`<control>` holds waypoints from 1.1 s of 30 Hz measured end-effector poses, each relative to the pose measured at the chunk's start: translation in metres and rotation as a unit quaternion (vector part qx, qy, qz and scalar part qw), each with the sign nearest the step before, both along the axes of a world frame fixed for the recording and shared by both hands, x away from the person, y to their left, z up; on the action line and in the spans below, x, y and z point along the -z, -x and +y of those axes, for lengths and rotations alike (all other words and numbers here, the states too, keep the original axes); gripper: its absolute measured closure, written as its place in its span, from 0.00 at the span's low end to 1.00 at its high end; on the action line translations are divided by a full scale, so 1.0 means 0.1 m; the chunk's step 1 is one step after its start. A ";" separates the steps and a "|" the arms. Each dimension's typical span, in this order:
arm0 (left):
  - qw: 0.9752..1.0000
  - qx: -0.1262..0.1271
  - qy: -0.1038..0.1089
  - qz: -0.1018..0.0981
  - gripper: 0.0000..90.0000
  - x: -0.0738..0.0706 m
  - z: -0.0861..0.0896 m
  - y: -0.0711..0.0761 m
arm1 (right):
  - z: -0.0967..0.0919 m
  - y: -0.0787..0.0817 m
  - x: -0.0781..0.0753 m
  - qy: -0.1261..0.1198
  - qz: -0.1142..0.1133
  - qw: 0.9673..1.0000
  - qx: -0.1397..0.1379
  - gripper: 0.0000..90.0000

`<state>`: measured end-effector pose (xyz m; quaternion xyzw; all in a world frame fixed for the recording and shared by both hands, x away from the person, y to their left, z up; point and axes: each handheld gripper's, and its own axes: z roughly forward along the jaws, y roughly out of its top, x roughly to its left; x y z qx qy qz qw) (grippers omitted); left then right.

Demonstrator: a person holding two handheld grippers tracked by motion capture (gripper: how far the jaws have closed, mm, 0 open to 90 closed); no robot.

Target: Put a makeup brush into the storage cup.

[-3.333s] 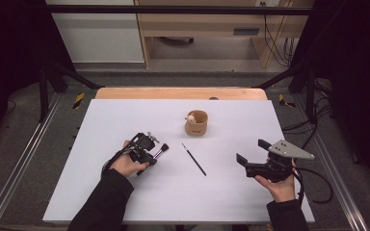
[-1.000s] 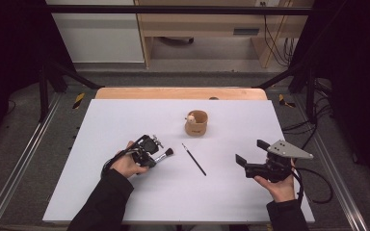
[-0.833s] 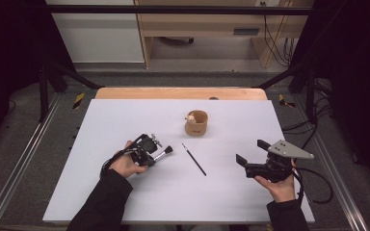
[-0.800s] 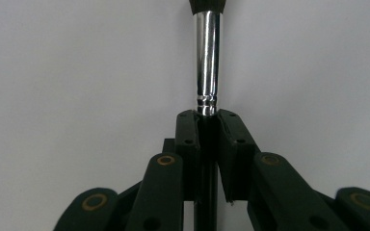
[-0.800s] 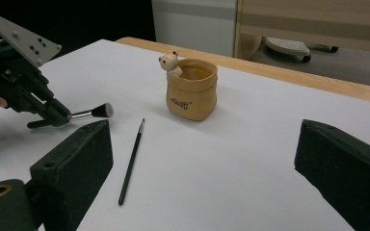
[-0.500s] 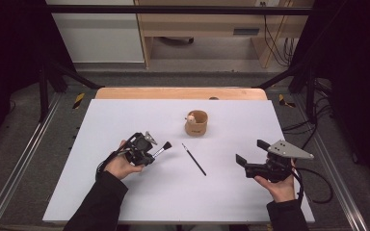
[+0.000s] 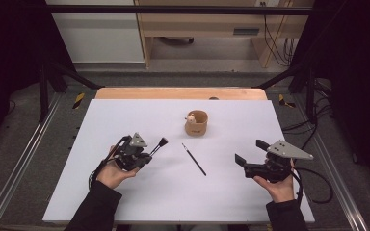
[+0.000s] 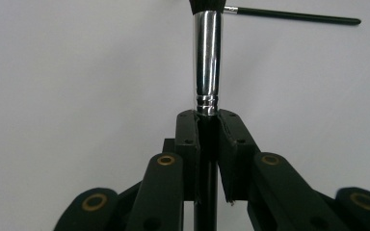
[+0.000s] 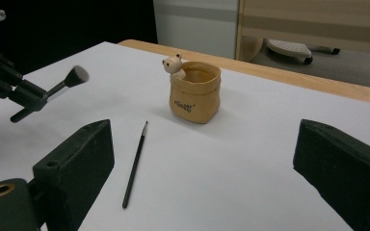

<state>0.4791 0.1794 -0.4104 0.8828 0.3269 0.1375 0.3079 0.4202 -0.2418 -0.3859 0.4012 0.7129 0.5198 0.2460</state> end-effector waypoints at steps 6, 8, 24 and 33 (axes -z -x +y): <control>0.999 -0.011 0.031 -0.021 0.88 -0.05 0.07 0.11 | 0.02 0.00 0.00 -0.006 0.002 1.000 -0.003 0.08; 0.999 -0.018 0.038 -0.030 0.88 -0.06 0.09 0.14 | 0.03 0.00 0.00 -0.006 0.002 1.000 -0.003 0.08; 0.991 -0.052 0.099 -0.069 0.88 -0.12 0.20 0.32 | 0.09 0.01 0.00 -0.012 0.007 1.000 -0.008 0.09; 0.987 -0.065 0.116 -0.093 0.88 -0.13 0.15 0.39 | 0.13 0.01 -0.01 -0.026 0.012 1.000 -0.007 0.10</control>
